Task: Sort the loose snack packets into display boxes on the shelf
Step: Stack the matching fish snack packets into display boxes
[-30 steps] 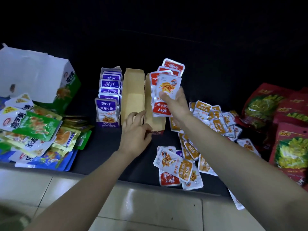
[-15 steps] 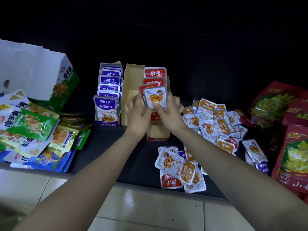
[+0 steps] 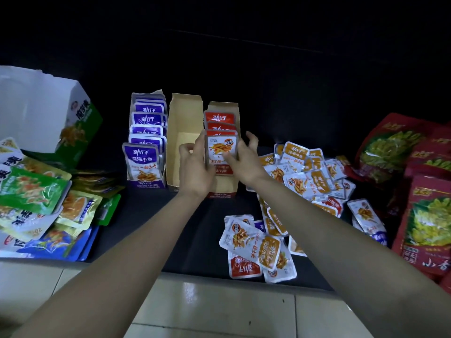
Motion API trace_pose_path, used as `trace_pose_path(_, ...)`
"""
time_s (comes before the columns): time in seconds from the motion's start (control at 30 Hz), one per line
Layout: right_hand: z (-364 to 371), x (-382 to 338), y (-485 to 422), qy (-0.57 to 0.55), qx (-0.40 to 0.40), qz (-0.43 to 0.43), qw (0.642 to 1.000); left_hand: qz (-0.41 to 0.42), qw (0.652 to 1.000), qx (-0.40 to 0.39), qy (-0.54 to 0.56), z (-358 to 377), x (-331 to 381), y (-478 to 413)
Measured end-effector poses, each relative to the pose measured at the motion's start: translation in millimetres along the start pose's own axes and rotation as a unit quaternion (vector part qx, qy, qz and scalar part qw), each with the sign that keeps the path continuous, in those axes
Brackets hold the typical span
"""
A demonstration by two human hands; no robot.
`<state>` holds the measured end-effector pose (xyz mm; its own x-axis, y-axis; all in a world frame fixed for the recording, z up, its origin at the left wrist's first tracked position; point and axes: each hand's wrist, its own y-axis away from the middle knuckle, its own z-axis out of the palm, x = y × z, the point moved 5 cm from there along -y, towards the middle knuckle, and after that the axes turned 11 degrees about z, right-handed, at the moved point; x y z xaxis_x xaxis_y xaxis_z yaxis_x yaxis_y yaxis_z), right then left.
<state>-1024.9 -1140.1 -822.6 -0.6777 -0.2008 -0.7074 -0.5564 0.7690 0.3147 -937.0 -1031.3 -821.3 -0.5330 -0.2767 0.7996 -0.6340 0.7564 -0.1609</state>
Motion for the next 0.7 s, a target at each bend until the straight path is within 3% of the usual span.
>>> trace_pose_path(0.2,-1,-1,-4,-0.017,0.046,-0.046,0.998,0.002,0.998,-0.024,-0.055,2,0,0)
trace_pose_path(0.4,4,8,-14,-0.007,0.074,0.006,0.997,0.008,0.995,-0.043,-0.089,4,1,0)
trace_pose_path(0.7,17,21,-14,-0.002,0.016,0.009,1.0,0.035,0.988,-0.008,-0.153,5,1,-11)
